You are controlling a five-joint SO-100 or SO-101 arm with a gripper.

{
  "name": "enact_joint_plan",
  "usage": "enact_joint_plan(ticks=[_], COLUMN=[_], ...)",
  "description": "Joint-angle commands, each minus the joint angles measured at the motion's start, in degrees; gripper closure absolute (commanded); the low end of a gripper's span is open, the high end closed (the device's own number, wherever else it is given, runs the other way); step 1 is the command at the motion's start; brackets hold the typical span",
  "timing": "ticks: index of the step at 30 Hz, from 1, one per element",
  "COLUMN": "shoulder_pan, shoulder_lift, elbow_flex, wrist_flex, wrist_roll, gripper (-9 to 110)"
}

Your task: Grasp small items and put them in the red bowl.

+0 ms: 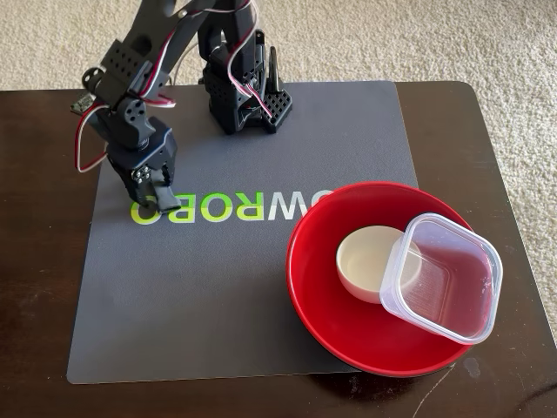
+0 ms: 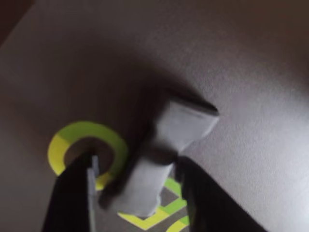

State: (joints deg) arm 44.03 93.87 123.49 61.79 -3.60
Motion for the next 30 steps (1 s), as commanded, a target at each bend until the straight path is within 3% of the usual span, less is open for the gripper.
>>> enact_joint_plan(ticks=[1,5,16,30], shoulder_pan=[-0.7,-0.7,-2.46,-11.51], shoulder_lift=[-2.29,-3.87,-6.33,17.31], elbow_flex=[-0.79,-1.41,-3.87,-3.96], wrist_flex=[-0.79,-0.79,-0.35,2.11], wrist_roll=[0.0,0.0,3.08,6.68], gripper=[87,95,101,101])
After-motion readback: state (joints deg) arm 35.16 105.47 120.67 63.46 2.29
